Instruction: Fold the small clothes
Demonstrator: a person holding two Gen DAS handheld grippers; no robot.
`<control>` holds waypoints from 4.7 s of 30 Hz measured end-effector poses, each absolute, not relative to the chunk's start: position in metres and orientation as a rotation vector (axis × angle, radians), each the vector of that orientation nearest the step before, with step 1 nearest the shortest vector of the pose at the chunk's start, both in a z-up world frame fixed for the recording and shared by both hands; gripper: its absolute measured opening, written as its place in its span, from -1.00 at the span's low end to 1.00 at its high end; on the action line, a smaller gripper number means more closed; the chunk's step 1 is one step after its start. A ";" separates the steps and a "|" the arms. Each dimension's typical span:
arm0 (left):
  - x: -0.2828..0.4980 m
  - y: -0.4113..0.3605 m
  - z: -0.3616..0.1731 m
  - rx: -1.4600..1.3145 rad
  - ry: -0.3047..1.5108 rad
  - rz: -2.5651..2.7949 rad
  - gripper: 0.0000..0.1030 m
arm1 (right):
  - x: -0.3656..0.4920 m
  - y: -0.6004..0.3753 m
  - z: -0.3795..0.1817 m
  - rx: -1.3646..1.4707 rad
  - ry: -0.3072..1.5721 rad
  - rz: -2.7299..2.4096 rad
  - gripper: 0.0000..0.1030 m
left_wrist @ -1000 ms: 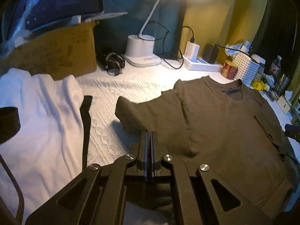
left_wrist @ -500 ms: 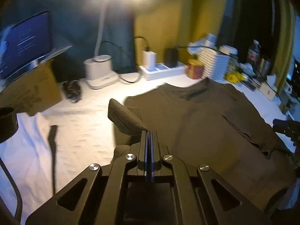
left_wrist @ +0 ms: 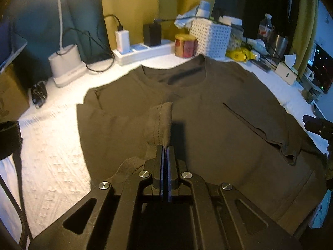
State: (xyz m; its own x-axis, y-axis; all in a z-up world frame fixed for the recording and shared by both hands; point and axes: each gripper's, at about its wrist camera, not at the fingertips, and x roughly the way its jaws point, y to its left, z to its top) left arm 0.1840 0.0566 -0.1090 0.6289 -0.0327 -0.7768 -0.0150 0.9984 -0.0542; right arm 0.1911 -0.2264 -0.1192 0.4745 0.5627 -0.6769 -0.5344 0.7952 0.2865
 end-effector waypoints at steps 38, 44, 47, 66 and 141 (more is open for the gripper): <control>0.132 0.083 -0.103 -0.231 0.946 -0.094 0.10 | 0.187 -0.214 -0.117 0.042 0.844 0.631 0.01; 0.113 0.126 -0.107 -0.263 0.924 0.069 0.10 | 0.185 -0.212 -0.121 0.035 0.858 0.635 0.01; 0.114 0.131 -0.116 -0.257 0.932 0.060 0.09 | 0.183 -0.208 -0.119 0.030 0.852 0.649 0.01; 0.103 0.050 -0.105 -0.074 0.935 -0.217 -0.88 | 0.171 -0.216 -0.116 0.039 0.837 0.647 0.01; -0.009 0.063 -0.115 -0.076 0.815 0.119 0.10 | 0.078 -0.325 -0.132 -0.061 0.831 0.362 0.01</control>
State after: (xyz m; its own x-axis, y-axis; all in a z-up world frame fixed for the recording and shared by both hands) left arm -0.0093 0.0632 -0.1145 0.6795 0.0766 -0.7297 -0.1350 0.9906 -0.0216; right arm 0.0783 -0.3246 -0.1317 0.6167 0.2903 -0.7317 -0.3379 0.9371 0.0869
